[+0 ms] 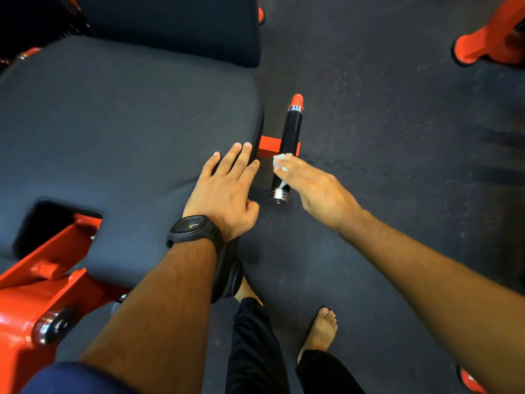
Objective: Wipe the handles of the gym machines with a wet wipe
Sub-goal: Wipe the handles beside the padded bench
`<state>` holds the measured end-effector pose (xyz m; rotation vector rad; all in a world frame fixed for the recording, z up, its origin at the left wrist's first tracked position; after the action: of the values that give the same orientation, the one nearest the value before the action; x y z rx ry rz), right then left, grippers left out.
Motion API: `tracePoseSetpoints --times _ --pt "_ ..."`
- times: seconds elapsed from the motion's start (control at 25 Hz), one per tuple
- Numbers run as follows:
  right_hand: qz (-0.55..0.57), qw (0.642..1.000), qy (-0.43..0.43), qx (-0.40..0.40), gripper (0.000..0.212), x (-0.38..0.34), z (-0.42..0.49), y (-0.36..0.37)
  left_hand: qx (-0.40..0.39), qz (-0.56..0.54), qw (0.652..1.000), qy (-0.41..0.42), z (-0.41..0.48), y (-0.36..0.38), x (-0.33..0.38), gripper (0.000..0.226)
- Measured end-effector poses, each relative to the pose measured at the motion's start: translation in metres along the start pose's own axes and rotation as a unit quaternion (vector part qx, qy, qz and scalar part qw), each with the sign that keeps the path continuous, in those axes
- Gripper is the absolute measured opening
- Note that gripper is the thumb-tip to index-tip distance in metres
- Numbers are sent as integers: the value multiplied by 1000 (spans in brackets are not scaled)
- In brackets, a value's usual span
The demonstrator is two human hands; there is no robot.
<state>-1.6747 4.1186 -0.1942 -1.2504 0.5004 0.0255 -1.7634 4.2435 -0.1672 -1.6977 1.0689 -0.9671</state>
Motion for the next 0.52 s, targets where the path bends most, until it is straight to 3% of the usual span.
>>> tracePoseSetpoints --times 0.16,0.24,0.4,0.52 --pt "-63 979 -157 -110 69 2 11 -2 2 -1 1000 -1 0 -1 0 77" --pt "-71 977 -143 -143 75 13 24 -7 5 -5 1000 0 0 -2 1 77" --pt "-116 947 -237 -182 54 9 28 -1 2 -3 1000 -3 0 -2 0 78" --pt "-146 952 -171 -208 54 30 43 -2 -5 -4 1000 -2 0 -1 0 79"
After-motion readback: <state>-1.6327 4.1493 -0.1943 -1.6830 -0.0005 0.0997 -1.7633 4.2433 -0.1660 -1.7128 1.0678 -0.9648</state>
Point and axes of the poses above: each hand's wrist, its own z-axis towards the middle knuckle, its own y-axis out of the palm, x = y × z, the point moved 7 cm from there along z, towards the middle knuckle, and after that the axes turned 9 degrees about -z, right-handed, at the moved point
